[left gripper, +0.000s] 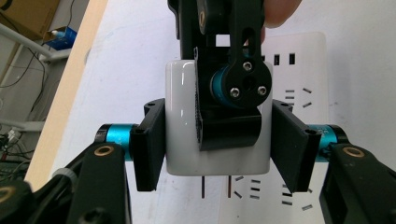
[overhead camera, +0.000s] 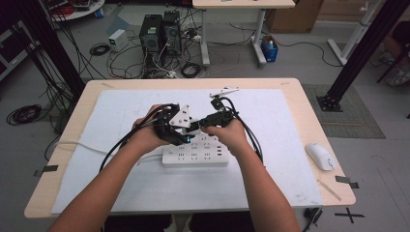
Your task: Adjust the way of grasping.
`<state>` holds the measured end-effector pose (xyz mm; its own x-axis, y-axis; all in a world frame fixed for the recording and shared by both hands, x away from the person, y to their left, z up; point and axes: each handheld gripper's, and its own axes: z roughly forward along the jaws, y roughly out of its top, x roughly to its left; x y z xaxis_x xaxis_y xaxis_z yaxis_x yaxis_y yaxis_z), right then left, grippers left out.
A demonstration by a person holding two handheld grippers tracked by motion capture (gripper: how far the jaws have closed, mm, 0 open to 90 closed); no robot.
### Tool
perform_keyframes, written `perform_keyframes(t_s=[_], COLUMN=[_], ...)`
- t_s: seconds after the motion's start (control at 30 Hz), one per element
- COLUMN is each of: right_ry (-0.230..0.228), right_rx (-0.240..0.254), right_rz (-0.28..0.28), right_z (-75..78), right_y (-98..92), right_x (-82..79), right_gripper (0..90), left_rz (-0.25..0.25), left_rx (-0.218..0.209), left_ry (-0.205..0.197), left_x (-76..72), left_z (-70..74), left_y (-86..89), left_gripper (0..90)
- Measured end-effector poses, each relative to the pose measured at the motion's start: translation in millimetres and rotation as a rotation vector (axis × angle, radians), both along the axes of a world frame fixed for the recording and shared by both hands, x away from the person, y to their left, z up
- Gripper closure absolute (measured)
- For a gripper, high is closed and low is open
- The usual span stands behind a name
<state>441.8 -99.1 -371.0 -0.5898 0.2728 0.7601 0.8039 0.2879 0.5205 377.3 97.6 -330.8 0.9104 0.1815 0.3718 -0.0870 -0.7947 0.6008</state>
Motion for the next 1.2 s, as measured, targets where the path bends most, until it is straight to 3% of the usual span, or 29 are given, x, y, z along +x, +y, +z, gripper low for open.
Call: perform_keyframes(t_s=[0.3,0.37,0.47,0.67,0.93,1.2], right_ry=[0.010,0.008,0.000,-0.041,-0.095,-0.175], right_rx=[0.014,0.016,0.020,0.001,-0.033,-0.118], right_rz=[-0.031,-0.037,-0.051,-0.082,-0.097,-0.108], right_z=[1.2,1.7,3.8,7.4,14.3,30.9], right_y=[-2.7,-4.2,-7.1,-13.4,-20.7,-40.6], right_x=[1.2,1.4,1.5,1.2,-0.6,-3.4], right_gripper=[62.4,62.4,62.4,62.4,62.3,62.3], left_rz=[0.028,0.043,0.065,0.116,0.139,0.141], left_rx=[-0.025,-0.031,-0.017,-0.016,-0.015,0.013], left_ry=[-0.006,0.011,0.010,0.054,0.069,0.090], left_x=[2.0,2.3,2.3,4.9,10.5,17.2], left_z=[1.9,2.0,3.1,4.6,10.3,21.8], left_y=[0.4,0.7,1.9,6.4,19.5,38.1], left_gripper=[36.5,35.2,33.7,30.4,27.2,18.9])
